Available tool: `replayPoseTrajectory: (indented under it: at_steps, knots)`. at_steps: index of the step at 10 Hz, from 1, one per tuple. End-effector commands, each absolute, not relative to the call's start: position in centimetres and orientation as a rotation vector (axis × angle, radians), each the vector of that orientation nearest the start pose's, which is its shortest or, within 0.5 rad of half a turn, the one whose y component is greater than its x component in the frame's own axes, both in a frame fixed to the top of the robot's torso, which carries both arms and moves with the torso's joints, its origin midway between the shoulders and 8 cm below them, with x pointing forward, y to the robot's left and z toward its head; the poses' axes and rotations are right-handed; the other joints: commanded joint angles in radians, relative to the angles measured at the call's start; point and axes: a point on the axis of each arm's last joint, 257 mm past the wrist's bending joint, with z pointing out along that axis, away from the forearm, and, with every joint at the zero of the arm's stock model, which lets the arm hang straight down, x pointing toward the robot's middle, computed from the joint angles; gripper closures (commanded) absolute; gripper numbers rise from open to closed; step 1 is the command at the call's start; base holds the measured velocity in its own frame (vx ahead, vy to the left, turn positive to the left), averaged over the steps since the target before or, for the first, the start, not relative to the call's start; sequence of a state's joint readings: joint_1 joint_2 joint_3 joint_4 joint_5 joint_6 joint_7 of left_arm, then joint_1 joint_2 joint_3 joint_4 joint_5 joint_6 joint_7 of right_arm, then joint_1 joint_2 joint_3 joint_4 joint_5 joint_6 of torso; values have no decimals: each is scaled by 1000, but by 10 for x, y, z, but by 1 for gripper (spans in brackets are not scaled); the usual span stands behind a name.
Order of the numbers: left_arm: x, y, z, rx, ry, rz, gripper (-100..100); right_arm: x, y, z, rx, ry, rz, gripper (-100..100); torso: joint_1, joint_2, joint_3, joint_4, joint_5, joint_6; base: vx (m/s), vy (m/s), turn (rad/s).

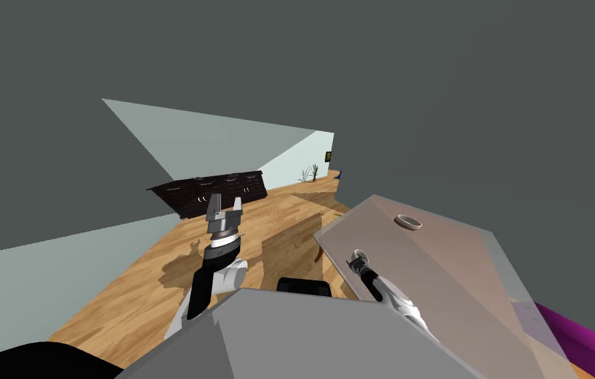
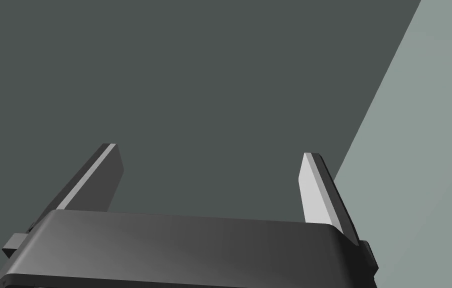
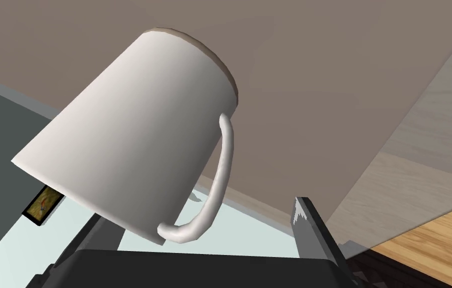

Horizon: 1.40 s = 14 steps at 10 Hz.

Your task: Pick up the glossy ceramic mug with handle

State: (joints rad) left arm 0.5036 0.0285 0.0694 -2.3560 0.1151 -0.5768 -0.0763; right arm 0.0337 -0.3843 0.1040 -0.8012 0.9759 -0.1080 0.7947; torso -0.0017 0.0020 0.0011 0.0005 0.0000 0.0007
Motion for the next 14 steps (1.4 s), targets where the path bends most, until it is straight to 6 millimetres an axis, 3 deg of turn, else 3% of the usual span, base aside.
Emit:
replayPoseTrajectory:
  at_steps: [1,3,4,7,8,11,12,14]
  knots:
    - [307,304,72,-549,477,-1266,0,351,-417,-555,-572,2315,-422,-100,0,0,0,0,0,0,-10,-64,299]
    - [306,304,72,-549,477,-1266,0,350,-418,-556,-493,2328,-397,-100,-1,-1,0,0,0,1,1,-21,-24]
    - [306,304,72,-549,477,-1266,0,330,-423,-561,-534,2348,-447,-100,1,-1,-1,0,0,1,-11,-27,390]
    - [306,304,72,-549,477,-1266,0,328,-429,-561,-425,2368,-439,-100,-1,-1,0,0,0,1,-6,-32,70]
    - [306,304,72,-549,477,-1266,0,307,-435,-564,-451,2383,-493,-100,1,-1,-1,0,0,1,-2,-28,359]
    - [306,304,72,-549,477,-1266,0,307,-440,-563,-355,2391,-484,-100,-1,0,0,0,0,2,-9,-31,87]
    - [306,304,72,-549,477,-1266,0,288,-442,-564,-389,2397,-533,-100,1,-1,-1,0,0,1,-21,-28,354]
    - [306,304,72,-549,477,-1266,0,287,-448,-562,-322,2397,-543,-100,-2,0,0,0,0,1,-13,-49,147]
